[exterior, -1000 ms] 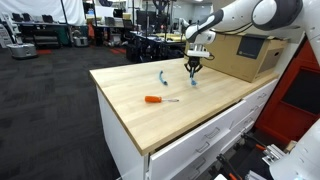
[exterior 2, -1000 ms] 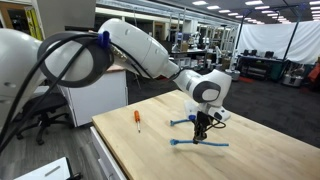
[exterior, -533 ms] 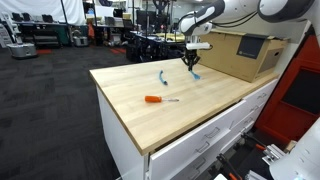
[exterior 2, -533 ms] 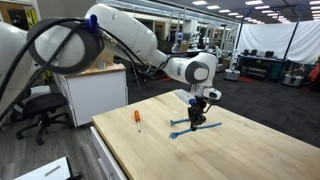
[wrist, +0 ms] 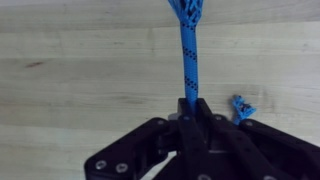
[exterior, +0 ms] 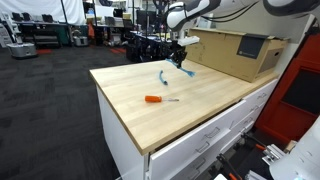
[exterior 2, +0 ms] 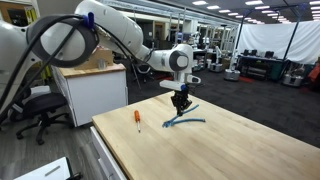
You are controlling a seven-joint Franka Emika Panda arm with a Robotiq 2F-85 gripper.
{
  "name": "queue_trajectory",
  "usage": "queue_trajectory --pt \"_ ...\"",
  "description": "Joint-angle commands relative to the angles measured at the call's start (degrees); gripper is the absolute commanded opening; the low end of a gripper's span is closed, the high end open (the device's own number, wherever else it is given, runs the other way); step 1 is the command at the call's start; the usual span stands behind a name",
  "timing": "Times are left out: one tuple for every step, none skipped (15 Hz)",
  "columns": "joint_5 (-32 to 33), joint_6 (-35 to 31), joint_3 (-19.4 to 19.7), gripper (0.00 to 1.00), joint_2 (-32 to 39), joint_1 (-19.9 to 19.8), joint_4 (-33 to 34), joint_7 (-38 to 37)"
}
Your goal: Place the rope on the right on top of the rope on the left.
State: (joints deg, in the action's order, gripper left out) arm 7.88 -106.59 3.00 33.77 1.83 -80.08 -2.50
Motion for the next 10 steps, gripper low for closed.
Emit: queue_trajectory --pt "2.2 2.8 -2.1 0.03 0.7 0.3 2.1 8.6" --pt "2.6 3.2 -2.6 0.03 1.1 0.4 2.7 11.1" --pt "3.1 3.7 -3.0 0.03 1.4 0.3 3.2 13.7" --pt "3.7 4.2 -3.4 0.03 1.7 0.3 3.7 16.4" --pt "4.3 4.8 -3.7 0.03 1.9 0.3 4.2 19.0" --pt "5.2 5.2 -3.9 0.03 2.2 0.4 4.9 21.6" --pt "6.1 5.8 -4.1 0.03 2.7 0.5 5.8 24.2" --pt "7.0 6.8 -4.2 0.03 3.2 0.6 6.8 26.7" --pt "5.5 3.9 -4.0 0.11 1.0 0.4 3.1 22.0" --pt "6.0 4.4 -4.2 0.11 1.5 0.4 3.8 23.7"
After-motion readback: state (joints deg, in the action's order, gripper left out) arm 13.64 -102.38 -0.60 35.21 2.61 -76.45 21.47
